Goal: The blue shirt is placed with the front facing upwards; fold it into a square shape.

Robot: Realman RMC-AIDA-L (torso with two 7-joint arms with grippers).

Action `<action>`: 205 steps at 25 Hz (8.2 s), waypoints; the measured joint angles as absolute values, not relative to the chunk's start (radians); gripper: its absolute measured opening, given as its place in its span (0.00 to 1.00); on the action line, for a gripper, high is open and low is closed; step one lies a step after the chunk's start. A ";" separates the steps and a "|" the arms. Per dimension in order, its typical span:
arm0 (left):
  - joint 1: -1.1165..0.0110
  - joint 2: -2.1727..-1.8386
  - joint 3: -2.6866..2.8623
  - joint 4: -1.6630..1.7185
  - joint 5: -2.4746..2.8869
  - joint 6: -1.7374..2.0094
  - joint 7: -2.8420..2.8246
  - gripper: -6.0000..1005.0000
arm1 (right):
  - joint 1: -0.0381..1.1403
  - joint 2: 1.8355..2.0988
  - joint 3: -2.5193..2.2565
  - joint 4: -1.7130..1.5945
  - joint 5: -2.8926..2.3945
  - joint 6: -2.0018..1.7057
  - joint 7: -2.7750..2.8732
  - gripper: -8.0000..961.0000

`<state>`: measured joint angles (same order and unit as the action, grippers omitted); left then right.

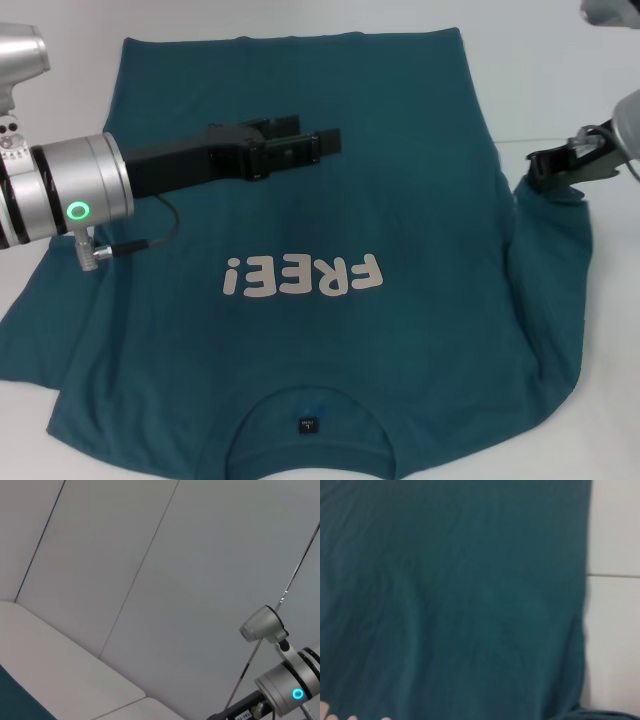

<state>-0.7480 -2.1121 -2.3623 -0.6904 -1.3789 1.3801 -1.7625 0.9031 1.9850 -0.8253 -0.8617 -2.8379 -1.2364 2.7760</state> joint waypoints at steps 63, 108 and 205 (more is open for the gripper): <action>-0.694 -2.116 -2.364 -0.692 -1.416 1.390 -1.741 0.84 | 1.043 2.076 -0.864 -0.634 -2.827 -1.055 2.741 0.14; -0.689 -2.126 -2.380 -0.629 -1.462 1.222 -1.729 0.84 | 0.411 2.005 -0.772 -0.695 -1.608 -1.458 1.300 0.98; -0.529 -2.068 -2.374 -1.045 -0.620 1.176 -2.516 0.84 | 0.553 2.089 -0.870 -0.690 -1.716 -1.204 1.640 0.98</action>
<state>-0.5292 -2.0675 -2.3743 -1.0448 -0.6196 1.1759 -2.5160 0.5532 2.0892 -0.8697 -0.6900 -1.7164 -1.2043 1.6403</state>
